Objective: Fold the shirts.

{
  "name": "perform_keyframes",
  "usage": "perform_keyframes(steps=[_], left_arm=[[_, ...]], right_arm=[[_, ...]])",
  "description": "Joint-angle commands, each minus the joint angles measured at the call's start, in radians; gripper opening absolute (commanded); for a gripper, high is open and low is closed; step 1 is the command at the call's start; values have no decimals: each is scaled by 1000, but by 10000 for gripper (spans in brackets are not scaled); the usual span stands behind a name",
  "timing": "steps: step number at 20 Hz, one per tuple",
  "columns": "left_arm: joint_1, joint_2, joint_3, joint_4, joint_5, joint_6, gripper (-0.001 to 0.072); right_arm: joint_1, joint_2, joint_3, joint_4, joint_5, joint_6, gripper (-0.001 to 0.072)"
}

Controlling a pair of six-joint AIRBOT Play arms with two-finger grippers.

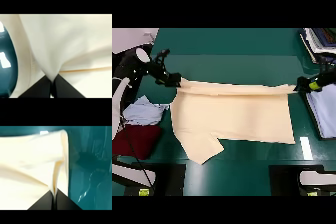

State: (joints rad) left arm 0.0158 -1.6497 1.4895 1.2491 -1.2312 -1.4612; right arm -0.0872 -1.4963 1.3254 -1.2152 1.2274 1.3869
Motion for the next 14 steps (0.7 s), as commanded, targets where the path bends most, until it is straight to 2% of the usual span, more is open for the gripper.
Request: perform_keyframes(steps=[1,2,3,4,5,10,14], left_arm=[[-1,3,-121,-30,8,-6,29],[-1,3,-134,-30,7,-6,265],[-1,4,-134,-30,-4,-8,505],[0,12,-134,-27,-15,-8,526],[0,27,-134,-20,-24,-7,527],[-1,246,-195,158,-131,-5,527],[-1,490,-483,131,-146,-35,527]], right_arm=[[37,54,-157,19,-77,0,15],[46,58,-172,19,-77,0,23],[51,58,-172,19,-68,0,156],[51,61,-172,19,-60,0,319],[50,73,-172,16,-45,0,343],[-6,207,-172,17,56,0,343],[-29,315,-172,18,56,0,343]])
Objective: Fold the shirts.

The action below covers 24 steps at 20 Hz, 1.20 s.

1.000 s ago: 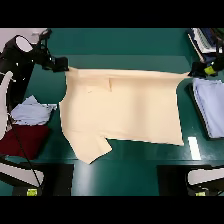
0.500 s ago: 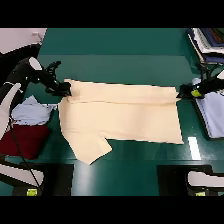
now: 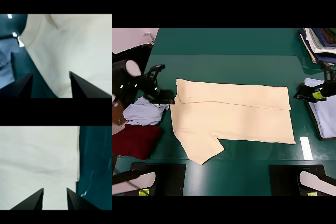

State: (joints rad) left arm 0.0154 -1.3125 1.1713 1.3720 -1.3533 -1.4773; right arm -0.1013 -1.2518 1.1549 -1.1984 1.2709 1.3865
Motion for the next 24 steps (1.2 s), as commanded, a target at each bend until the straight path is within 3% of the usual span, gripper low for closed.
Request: perform_keyframes(steps=[1,7,13,17,18,19,20,21,24], left_arm=[[0,216,-257,-19,-16,-35,527],[0,425,-636,-190,39,-91,527],[-2,430,-744,-324,238,-85,527],[-1,430,-780,-342,253,-85,525],[-1,430,-782,-341,237,-85,474],[-1,430,-782,-346,216,-76,257],[-1,430,-781,-359,198,-35,111],[-1,431,-778,-364,177,-10,24],[-1,431,-729,-355,119,7,23]], right_arm=[[-14,90,-2,2,11,0,343],[25,111,-2,2,4,0,343],[33,105,-2,21,5,0,343],[33,105,-2,22,24,0,343],[33,105,-2,22,31,0,343],[31,105,-2,21,47,0,343],[23,105,-2,21,67,0,343],[7,105,-2,21,95,0,343],[-93,119,-55,18,167,0,343]])
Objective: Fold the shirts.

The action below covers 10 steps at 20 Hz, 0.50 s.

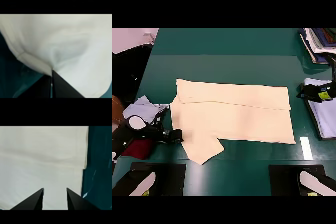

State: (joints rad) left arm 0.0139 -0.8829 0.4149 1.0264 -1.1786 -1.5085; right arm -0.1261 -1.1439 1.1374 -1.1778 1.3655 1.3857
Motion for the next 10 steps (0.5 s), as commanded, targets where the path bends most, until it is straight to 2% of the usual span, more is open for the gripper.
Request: perform_keyframes(steps=[1,3,5,7,10], left_arm=[[0,1,52,-10,-72,44,23],[0,1,98,-10,-80,51,23],[0,1,131,-11,-74,51,24],[0,1,142,-13,-58,51,23],[0,1,142,-13,-52,51,24]], right_arm=[[-117,31,-94,-4,77,0,343],[-227,68,-241,-34,74,0,348],[-335,81,-390,-51,71,0,532],[-408,68,-505,-35,66,0,527],[-409,12,-605,28,38,-12,498]])
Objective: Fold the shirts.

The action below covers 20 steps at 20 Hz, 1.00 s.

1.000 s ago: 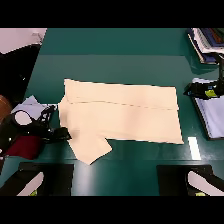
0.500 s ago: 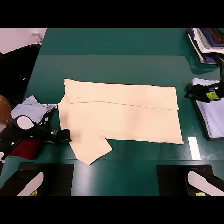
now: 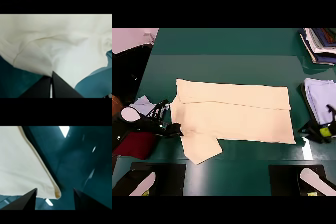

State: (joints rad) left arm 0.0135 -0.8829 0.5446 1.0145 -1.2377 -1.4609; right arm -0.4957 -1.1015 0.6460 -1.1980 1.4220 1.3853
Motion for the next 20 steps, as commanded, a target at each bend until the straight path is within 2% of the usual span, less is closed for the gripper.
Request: perform_keyframes(steps=[1,3,5,7,8,9,14,17,18,20], left_arm=[[1,1,12,-1,7,3,24],[1,1,12,-1,7,3,24],[1,1,12,2,6,3,24],[1,1,12,14,-9,2,24],[1,1,13,31,-33,2,23],[1,2,18,54,-66,-1,22],[1,211,19,86,-173,-101,22],[1,286,31,43,-290,-135,22],[1,280,53,40,-284,-137,22],[1,263,100,42,-192,-131,22]], right_arm=[[-22,-48,-130,90,-37,-30,478],[36,-67,-140,132,-71,-34,434],[101,-67,-134,128,-96,-34,420],[150,-67,-108,88,-84,-34,166],[172,-67,-86,58,-62,-34,77],[189,-66,-60,30,-32,-34,22],[248,101,27,-166,92,-33,14],[249,226,71,-193,127,-32,14],[252,244,98,-189,117,-32,13],[268,237,154,-189,85,-23,13]])
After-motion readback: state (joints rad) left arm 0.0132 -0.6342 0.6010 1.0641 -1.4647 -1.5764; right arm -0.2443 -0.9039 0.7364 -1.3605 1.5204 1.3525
